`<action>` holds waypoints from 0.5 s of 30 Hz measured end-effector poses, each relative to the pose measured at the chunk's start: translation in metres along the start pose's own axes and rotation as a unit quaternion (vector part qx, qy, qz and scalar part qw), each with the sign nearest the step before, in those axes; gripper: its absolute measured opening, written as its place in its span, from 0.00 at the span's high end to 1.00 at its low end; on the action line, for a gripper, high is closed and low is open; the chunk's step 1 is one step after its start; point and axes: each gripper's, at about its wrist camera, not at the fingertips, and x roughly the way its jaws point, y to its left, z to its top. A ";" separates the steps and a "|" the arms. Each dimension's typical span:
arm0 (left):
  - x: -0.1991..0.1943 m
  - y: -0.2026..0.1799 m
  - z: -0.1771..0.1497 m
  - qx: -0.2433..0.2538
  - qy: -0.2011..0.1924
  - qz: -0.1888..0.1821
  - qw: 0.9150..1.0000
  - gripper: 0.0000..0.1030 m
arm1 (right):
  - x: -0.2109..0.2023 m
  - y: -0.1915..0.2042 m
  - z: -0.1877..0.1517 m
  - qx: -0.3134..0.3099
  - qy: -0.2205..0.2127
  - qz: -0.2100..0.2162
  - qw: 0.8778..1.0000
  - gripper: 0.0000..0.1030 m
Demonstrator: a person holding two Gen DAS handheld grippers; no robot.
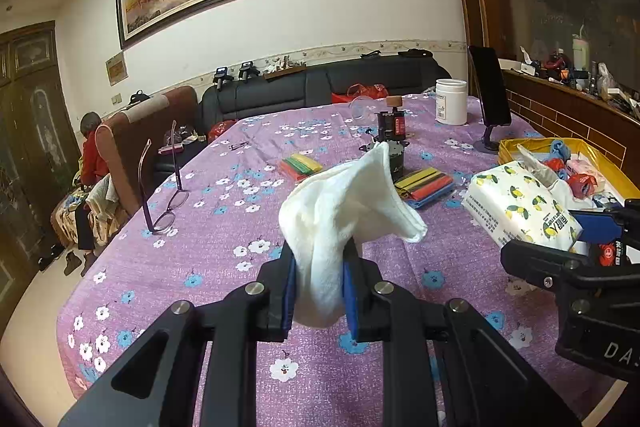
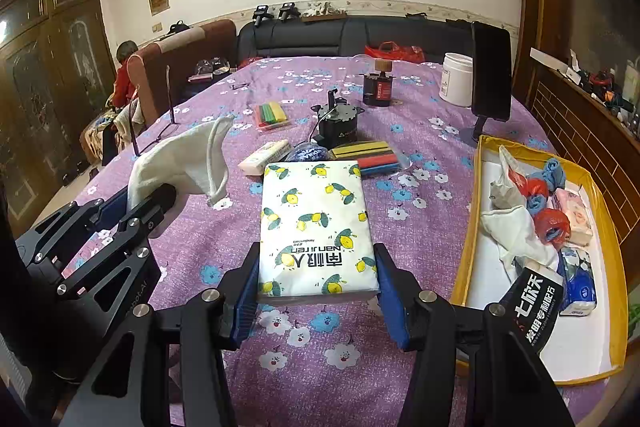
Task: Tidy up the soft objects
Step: 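Carry the sock and lemon-print pack into the yellow tray and open both grippers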
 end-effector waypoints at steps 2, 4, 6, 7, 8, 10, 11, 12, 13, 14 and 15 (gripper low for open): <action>-0.003 -0.002 0.002 0.000 -0.001 -0.004 1.000 0.81 | -0.003 -0.005 0.000 0.008 -0.001 0.001 1.000 0.44; -0.005 -0.007 0.004 0.000 0.001 -0.016 1.000 0.81 | -0.007 -0.012 -0.001 0.015 -0.003 0.000 1.000 0.44; -0.007 -0.012 0.006 0.001 0.004 -0.026 1.000 0.81 | -0.012 -0.022 -0.003 0.026 -0.008 -0.004 1.000 0.44; -0.008 -0.017 0.008 0.002 0.006 -0.035 0.999 0.81 | -0.014 -0.027 -0.003 0.032 -0.010 -0.005 0.999 0.44; -0.010 -0.021 0.010 0.003 0.007 -0.042 0.999 0.81 | -0.017 -0.034 -0.004 0.038 -0.011 -0.005 0.999 0.45; -0.013 -0.034 0.015 0.005 0.011 -0.062 0.998 0.81 | -0.023 -0.049 -0.005 0.053 -0.016 -0.010 0.998 0.45; -0.014 -0.039 0.018 0.007 0.012 -0.071 0.997 0.81 | -0.027 -0.057 -0.006 0.060 -0.020 -0.013 0.998 0.45; -0.015 -0.049 0.022 0.009 0.015 -0.087 0.996 0.81 | -0.032 -0.067 -0.007 0.070 -0.024 -0.017 0.997 0.45; -0.016 -0.055 0.025 0.010 0.018 -0.099 0.995 0.81 | -0.037 -0.078 -0.008 0.081 -0.029 -0.021 0.996 0.45; -0.016 -0.061 0.029 0.012 0.020 -0.110 0.994 0.81 | -0.041 -0.085 -0.008 0.087 -0.032 -0.024 0.995 0.45; -0.017 -0.073 0.033 0.018 0.024 -0.125 0.992 0.81 | -0.046 -0.097 -0.009 0.099 -0.037 -0.030 0.994 0.45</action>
